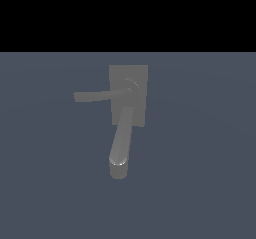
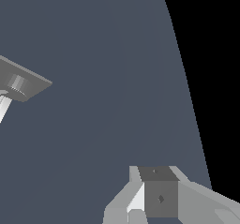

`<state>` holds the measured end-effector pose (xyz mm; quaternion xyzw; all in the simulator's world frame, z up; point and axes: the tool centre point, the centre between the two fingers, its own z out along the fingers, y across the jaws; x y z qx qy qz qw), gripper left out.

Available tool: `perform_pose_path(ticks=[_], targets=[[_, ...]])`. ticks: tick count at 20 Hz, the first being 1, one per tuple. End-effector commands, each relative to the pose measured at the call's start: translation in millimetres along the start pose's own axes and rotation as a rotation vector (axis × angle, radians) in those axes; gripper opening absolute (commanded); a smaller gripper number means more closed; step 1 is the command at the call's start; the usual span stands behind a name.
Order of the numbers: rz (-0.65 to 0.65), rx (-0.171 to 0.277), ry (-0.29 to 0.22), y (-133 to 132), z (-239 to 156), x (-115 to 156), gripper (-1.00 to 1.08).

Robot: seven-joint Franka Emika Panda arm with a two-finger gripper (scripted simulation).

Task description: Turn on the faucet by rotating a designated handle.

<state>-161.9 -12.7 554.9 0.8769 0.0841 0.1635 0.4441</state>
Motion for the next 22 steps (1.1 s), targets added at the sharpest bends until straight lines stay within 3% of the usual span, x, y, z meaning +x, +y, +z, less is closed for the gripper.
perform_pose_path(ticks=[1,7,12,22], targets=[[0.024,-0.093,0.066,13,-22,8,-1.00],[0.055,-0.319,0.216,32,-80,24,-1.00],[0.052,-0.507,0.336,34,-130,38,-1.00],[-0.052,-0.866,0.552,-11,-216,69,-1.00]])
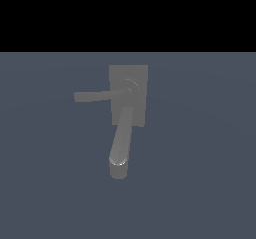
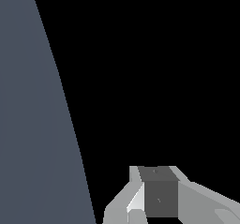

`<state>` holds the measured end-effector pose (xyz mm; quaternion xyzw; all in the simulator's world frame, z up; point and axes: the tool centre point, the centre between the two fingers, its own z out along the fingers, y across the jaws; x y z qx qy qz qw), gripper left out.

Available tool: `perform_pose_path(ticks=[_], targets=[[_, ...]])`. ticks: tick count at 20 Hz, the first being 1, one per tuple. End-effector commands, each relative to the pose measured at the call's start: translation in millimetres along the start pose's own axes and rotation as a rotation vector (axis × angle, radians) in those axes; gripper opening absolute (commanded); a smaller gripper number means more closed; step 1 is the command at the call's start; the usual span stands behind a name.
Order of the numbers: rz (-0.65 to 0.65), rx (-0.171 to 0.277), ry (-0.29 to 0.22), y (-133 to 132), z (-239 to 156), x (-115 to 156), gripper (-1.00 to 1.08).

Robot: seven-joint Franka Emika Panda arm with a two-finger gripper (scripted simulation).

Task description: Turn on the faucet by rotating a designated handle.

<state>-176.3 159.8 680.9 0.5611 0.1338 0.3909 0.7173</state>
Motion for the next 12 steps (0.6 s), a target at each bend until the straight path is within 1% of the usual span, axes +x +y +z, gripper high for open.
perform_pose_path(ticks=[1,6,9,12], targets=[[-0.037,-0.077,0.066,-2,-19,19,-1.00],[-0.137,-0.211,0.196,-22,-55,57,-1.00],[-0.211,-0.278,0.273,-44,-75,77,-1.00],[-0.295,-0.334,0.350,-73,-93,95,-1.00]])
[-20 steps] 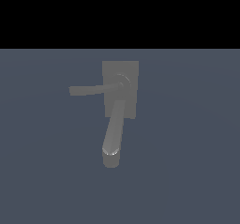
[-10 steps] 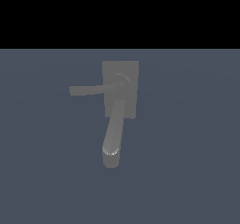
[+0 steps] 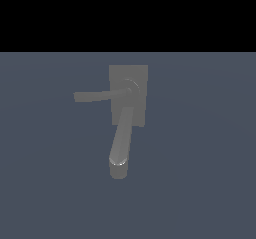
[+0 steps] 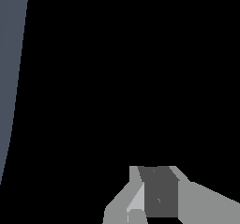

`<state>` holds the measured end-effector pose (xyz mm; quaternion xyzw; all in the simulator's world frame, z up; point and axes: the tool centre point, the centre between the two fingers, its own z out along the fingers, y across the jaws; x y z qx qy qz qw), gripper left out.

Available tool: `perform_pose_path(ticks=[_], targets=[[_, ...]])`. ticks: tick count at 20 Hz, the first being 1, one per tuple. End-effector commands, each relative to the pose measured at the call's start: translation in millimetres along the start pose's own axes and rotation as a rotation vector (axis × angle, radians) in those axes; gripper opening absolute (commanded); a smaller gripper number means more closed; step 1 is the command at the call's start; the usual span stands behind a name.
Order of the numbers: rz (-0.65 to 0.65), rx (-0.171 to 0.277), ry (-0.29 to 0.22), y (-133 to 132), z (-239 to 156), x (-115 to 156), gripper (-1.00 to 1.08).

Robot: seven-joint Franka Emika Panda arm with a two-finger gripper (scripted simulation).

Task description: Turn on the faucet by rotating a designated handle.

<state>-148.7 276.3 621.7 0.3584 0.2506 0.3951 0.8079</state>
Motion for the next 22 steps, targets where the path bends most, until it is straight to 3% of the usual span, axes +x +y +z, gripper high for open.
perform_pose_path(ticks=[1,6,11,16,22], targets=[[-0.068,-0.043,0.070,-17,-15,25,-1.00],[-0.222,-0.098,0.207,-67,-45,67,-1.00],[-0.392,-0.117,0.343,-137,-73,98,-1.00],[-0.575,-0.098,0.473,-222,-99,111,-1.00],[-0.780,-0.037,0.602,-323,-126,101,-1.00]])
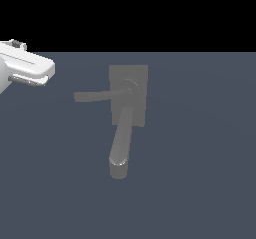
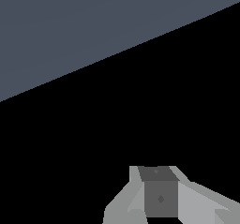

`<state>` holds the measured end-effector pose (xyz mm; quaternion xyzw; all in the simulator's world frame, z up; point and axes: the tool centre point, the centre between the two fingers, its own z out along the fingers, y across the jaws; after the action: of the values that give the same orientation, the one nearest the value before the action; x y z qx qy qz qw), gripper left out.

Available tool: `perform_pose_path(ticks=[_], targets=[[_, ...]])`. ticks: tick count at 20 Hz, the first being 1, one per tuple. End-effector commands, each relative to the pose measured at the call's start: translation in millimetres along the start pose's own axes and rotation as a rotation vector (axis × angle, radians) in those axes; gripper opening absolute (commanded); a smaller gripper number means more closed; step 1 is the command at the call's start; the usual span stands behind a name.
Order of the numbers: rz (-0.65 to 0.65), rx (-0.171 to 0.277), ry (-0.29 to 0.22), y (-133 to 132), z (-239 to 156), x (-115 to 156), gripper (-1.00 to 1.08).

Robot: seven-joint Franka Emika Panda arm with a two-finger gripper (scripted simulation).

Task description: Turn on the faucet by rotating a designated handle.

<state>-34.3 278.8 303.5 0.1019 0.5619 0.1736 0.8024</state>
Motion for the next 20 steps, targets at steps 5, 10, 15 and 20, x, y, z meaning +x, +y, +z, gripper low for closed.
perform_pose_path(ticks=[5,10,15,20], targets=[[-0.147,0.070,0.132,-72,-17,52,-1.00],[-0.213,0.109,0.191,-109,-27,71,-1.00],[-0.248,0.144,0.235,-134,-39,85,-1.00],[-0.271,0.186,0.283,-159,-55,101,-1.00]])
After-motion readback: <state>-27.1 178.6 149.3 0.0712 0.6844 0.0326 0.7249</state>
